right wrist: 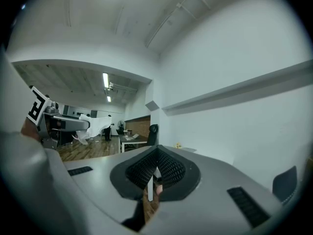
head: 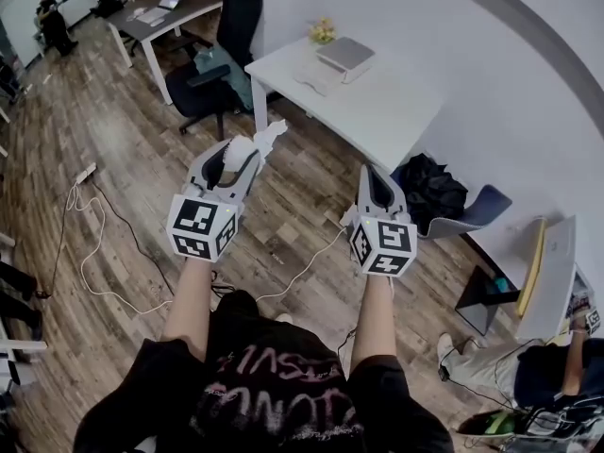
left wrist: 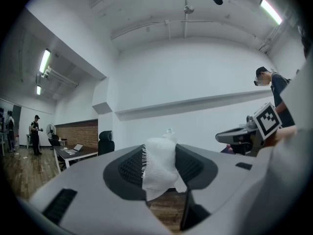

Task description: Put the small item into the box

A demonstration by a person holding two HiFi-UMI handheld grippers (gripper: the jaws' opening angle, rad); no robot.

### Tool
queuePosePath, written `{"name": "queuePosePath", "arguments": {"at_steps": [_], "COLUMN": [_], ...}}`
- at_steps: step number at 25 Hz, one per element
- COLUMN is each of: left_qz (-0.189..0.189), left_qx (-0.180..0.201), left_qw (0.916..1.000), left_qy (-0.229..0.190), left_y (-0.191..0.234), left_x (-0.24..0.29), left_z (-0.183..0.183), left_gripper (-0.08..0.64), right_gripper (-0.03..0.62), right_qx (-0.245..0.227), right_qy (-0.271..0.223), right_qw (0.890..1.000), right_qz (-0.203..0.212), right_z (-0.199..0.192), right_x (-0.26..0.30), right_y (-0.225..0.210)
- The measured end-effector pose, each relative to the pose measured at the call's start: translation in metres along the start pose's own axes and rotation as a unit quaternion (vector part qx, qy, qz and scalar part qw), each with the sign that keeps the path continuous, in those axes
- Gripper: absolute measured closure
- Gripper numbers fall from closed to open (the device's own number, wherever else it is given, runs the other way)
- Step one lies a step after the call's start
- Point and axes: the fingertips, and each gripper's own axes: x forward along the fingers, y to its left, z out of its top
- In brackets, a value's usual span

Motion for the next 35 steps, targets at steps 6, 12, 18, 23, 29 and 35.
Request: {"name": "queuePosePath", "arguments": {"at_steps": [6,12,18,23,29,35], "left_qz": [0.006,0.009,0.006,0.004,-0.009,-0.022], "left_qx": [0.003,0.001,-0.008,-0.014,-0.018,-0.019], "left_qw": [1.0,0.9999,0.9999,0.9999,0.9997,0.9993], "left_qy": [-0.001,-0.006,-0.003,0.007,0.012,0.025], "left_y": [0.004,0.014,0.032,0.056,0.095,0.15], "left_x": [0.004,0.02,0.048,0.078,0.127,0.188], "left_z": [-0.001,0.0,-0.008,-0.023,-0.037,-0.057], "left_gripper": [0.382,0.382,0.382,0.382,0.382,0.382], "right_gripper": [0.583,0.583,0.583,0.583,0.583,0.583], "right_qx": [-0.001,-0.009,-0.011,-0.015,-0.015,-0.01], "right_qy": [-0.005,-0.006,0.004,0.014,0.018,0.027], "right_qw": [1.0,1.0,1.0,1.0,1.0,0.999], "right_qz": [0.006,0.011,0.008,0.007,-0.004,-0.014], "right_z": [-0.002,0.0,-0.007,-0.014,-0.018,-0.028], "right_x": [0.007,0.026,0.059,0.096,0.156,0.24], "right_y": [0.001,-0.002,-0.011,-0.013,-0.018,-0.021]}}
